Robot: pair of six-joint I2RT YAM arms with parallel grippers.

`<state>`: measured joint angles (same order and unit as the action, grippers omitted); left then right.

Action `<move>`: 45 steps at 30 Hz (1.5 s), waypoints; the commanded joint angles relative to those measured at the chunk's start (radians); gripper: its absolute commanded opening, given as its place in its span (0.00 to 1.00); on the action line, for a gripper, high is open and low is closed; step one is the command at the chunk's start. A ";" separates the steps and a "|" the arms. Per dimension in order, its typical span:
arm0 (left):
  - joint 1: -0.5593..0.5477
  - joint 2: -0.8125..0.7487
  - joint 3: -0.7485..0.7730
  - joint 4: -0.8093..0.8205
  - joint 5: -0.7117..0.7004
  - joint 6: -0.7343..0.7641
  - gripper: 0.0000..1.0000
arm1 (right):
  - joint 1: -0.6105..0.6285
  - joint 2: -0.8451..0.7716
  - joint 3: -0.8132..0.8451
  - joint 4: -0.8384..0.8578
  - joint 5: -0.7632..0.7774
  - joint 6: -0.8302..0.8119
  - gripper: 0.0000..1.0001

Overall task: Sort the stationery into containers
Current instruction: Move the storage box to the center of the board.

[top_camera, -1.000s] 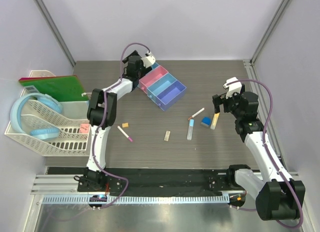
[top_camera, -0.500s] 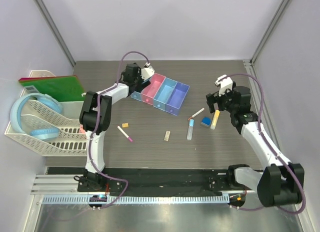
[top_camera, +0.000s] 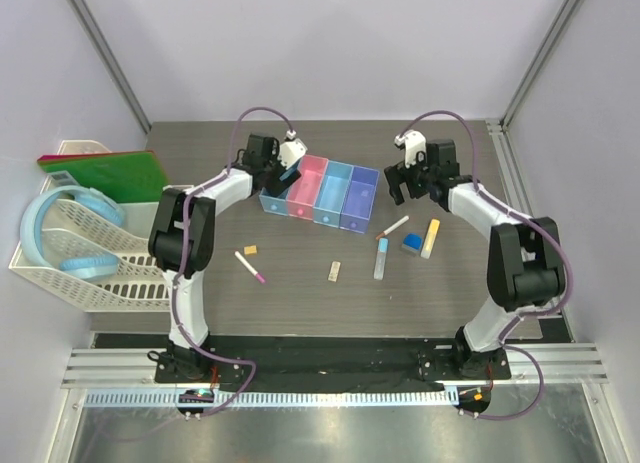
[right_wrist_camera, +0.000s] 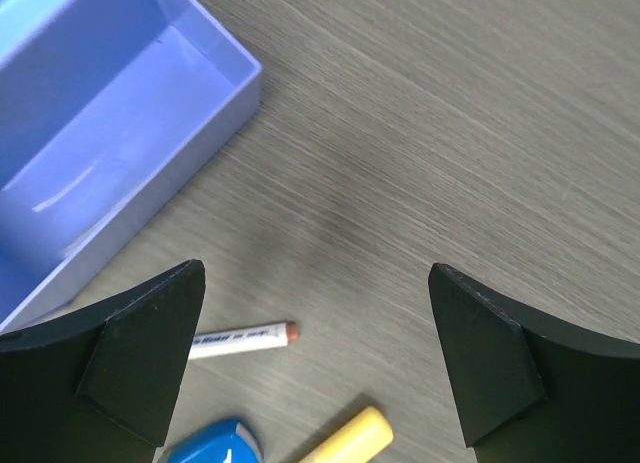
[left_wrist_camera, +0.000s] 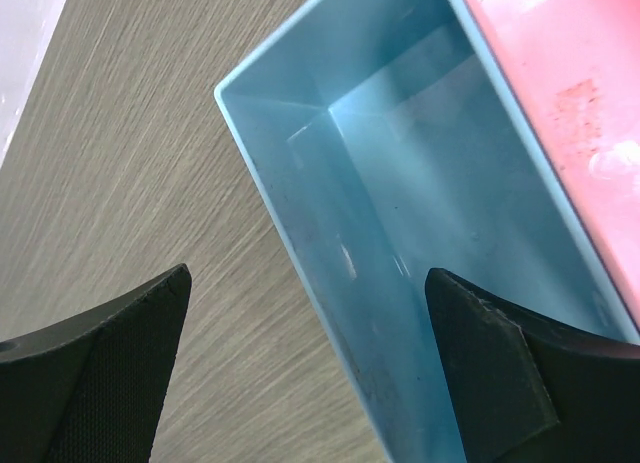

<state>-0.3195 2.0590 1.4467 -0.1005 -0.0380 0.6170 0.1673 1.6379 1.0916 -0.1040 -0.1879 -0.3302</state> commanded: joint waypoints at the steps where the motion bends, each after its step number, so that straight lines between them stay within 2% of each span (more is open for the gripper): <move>1: -0.006 -0.089 -0.005 -0.051 0.062 -0.048 1.00 | 0.017 0.097 0.100 -0.019 0.042 0.013 0.99; 15: -0.044 -0.088 -0.029 -0.096 0.078 -0.062 1.00 | 0.090 0.312 0.301 -0.049 0.102 0.011 1.00; 28: -0.095 -0.050 -0.023 -0.107 0.076 -0.069 1.00 | 0.098 0.415 0.435 -0.051 0.117 0.026 1.00; 34: -0.112 -0.016 0.018 -0.099 0.044 -0.085 1.00 | 0.100 0.416 0.429 -0.051 0.139 0.026 1.00; 38: -0.105 -0.010 0.043 -0.053 -0.069 -0.134 1.00 | 0.100 0.372 0.403 -0.042 0.183 0.011 1.00; 45: -0.087 -0.121 0.063 -0.011 -0.092 -0.186 1.00 | 0.094 0.235 0.355 -0.046 0.301 -0.001 1.00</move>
<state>-0.3996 2.0293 1.4662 -0.1684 -0.1162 0.4782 0.2497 2.0235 1.4666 -0.1669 0.0513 -0.3275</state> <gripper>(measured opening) 0.996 0.996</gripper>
